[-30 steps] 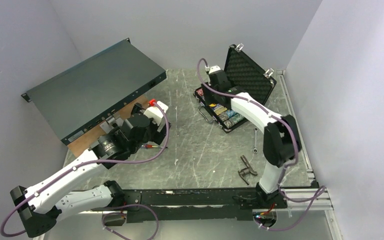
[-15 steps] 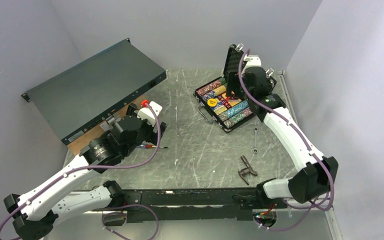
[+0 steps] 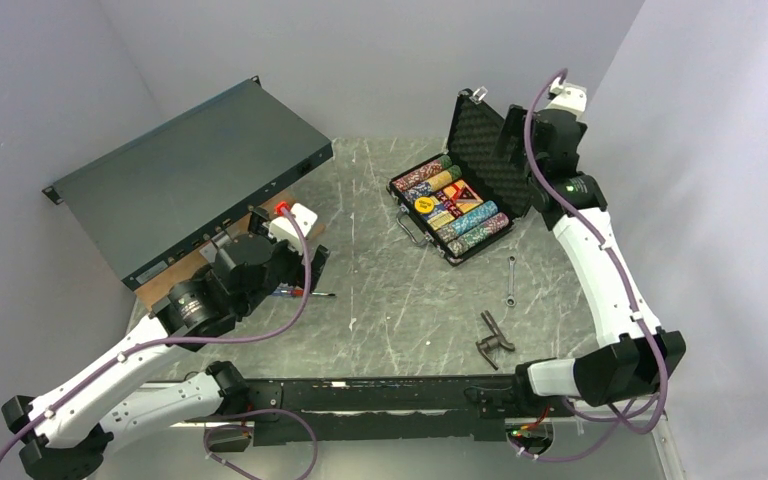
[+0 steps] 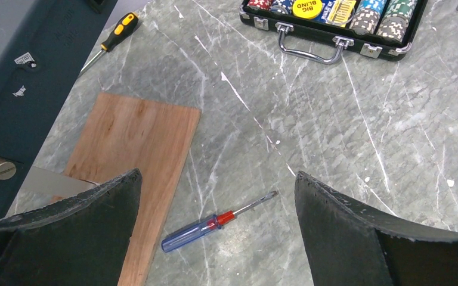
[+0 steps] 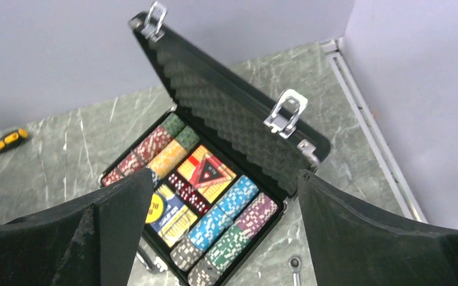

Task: Pack up texas hold em set

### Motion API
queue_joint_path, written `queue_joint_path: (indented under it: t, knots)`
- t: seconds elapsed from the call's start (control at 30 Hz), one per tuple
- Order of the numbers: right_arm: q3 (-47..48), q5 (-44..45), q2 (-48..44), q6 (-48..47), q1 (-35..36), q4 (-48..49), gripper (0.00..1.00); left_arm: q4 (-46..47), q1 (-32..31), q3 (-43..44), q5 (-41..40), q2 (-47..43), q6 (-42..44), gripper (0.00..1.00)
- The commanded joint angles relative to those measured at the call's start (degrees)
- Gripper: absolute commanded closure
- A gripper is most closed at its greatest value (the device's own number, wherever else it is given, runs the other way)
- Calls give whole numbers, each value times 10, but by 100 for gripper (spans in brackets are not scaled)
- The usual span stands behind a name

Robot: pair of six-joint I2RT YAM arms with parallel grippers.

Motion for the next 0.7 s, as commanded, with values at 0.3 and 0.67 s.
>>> queue_joint_path:
  t: [0.3, 0.67]
  knots:
    - [82, -57, 68, 24, -88, 24, 6, 7, 2, 17, 15, -11, -5, 1]
    - [89, -199, 125, 28, -164, 24, 23, 15, 1, 11, 23, -5, -4, 1]
